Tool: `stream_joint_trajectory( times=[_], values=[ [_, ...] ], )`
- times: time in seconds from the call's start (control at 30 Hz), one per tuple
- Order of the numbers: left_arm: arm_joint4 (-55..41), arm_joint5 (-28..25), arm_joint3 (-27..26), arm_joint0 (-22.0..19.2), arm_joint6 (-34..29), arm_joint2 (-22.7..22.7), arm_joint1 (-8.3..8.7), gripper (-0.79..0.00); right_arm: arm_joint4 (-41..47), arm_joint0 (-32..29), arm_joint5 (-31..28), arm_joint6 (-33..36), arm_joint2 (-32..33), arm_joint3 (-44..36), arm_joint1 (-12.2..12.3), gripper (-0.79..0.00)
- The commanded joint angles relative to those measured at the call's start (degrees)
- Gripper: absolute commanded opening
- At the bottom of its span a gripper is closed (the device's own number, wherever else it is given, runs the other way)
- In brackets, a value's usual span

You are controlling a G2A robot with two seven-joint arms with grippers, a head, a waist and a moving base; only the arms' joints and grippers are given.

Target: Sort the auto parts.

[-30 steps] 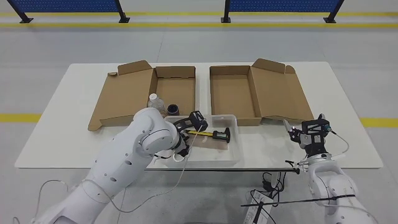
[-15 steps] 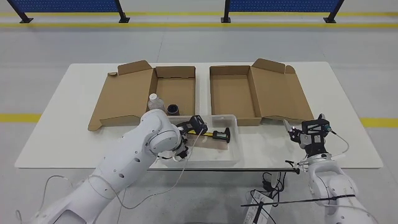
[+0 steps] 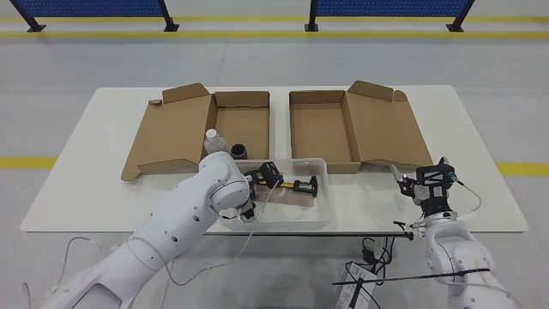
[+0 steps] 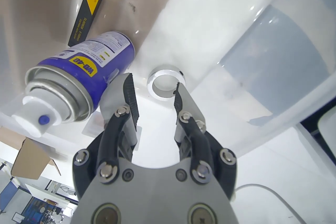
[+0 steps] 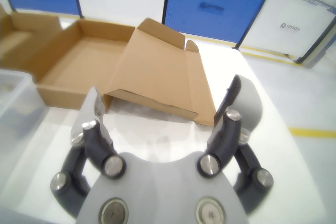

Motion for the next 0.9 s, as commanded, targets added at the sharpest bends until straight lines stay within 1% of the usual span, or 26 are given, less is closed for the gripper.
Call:
stream_joint_trajectory(
  times=[0.0,0.87],
  values=[
    [0.5,0.1,0.2,-0.2,-0.1,0.5,-0.02,-0.406,0.0,0.0,0.0,0.0,0.0,0.0,0.0,0.000],
    [-0.4,-0.8,5.7,-2.2,1.2,4.3,-0.82,-0.419,0.0,0.0,0.0,0.0,0.0,0.0,0.0,0.000]
  ],
)
